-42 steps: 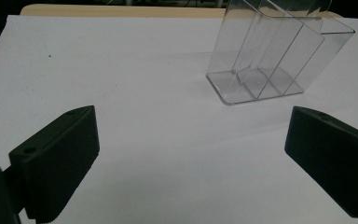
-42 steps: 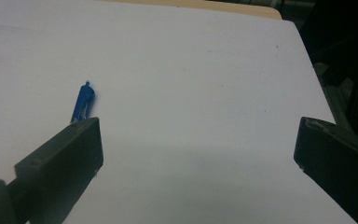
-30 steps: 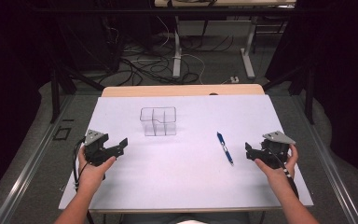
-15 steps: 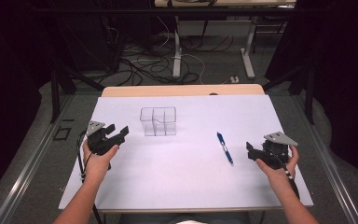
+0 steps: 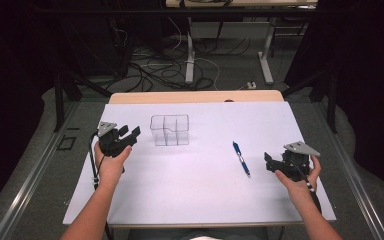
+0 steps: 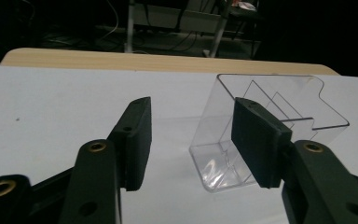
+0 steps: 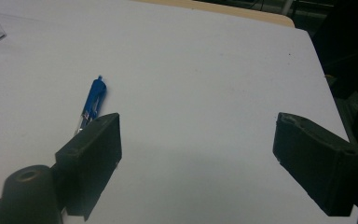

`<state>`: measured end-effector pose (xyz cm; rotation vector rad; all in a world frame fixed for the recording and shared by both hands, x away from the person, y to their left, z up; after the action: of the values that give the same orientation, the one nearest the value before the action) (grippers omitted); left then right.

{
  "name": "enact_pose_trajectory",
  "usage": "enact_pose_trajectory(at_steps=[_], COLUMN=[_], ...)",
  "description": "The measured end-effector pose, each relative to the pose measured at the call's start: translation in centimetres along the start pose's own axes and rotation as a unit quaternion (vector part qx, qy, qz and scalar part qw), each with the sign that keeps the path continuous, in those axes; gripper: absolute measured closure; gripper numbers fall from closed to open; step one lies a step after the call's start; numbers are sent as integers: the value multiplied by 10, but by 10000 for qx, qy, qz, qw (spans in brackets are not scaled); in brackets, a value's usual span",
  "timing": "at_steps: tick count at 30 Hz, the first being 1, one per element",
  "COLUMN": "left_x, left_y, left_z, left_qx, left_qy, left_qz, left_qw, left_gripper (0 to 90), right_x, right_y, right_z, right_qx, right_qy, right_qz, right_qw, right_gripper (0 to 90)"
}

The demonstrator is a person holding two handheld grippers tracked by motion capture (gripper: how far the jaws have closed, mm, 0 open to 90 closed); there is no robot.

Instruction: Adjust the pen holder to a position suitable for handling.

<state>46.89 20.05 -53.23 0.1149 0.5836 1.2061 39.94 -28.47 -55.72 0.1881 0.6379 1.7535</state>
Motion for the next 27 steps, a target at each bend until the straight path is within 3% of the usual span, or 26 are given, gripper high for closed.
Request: enact_pose_trajectory(at_steps=[6, 10, 17, 24, 26, 27], left_x=[-1, -2, -3, -4, -4, -4], left_y=[-14, -24, -33, -43, -45, -47], left_z=[-1, -2, -3, -7, -7, -7], left_qx=[26, 45, 27, 35, 15, -22], left_qy=[162, 360, 592, 990, 979, 1067], left_qz=[-66, -232, -308, -375, -359, -350], left_qw=[9998, 9991, 9978, 9944, 9946, 9937], left_gripper=[560, 652, 774, 865, 879, 885], right_x=[1, 3, 4, 4, 5, 5], right_y=[-1, -2, -2, -3, -3, -3], right_z=[-1, 0, -1, -1, -1, -1], right_qx=[2, -2, 19, 6, 12, 10], right_qy=[15, -1, 2, 15, -2, -5], right_qz=[27, 52, 91, 102, 118, 118], right_qw=[10000, 10000, 10000, 9999, 9999, 9999], right_gripper=[148, 147, 146, 146, 146, 146])
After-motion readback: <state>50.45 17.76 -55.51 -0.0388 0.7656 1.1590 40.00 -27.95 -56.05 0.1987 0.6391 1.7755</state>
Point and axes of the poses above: each handheld gripper's, and its own axes: y roughly backward along the jaws, z roughly out of its top, x roughly to its left, the point moved 8 cm from there along -y, roughly forward along the jaws, and after that the axes turned 10 degrees about y, right-handed, at the moved point
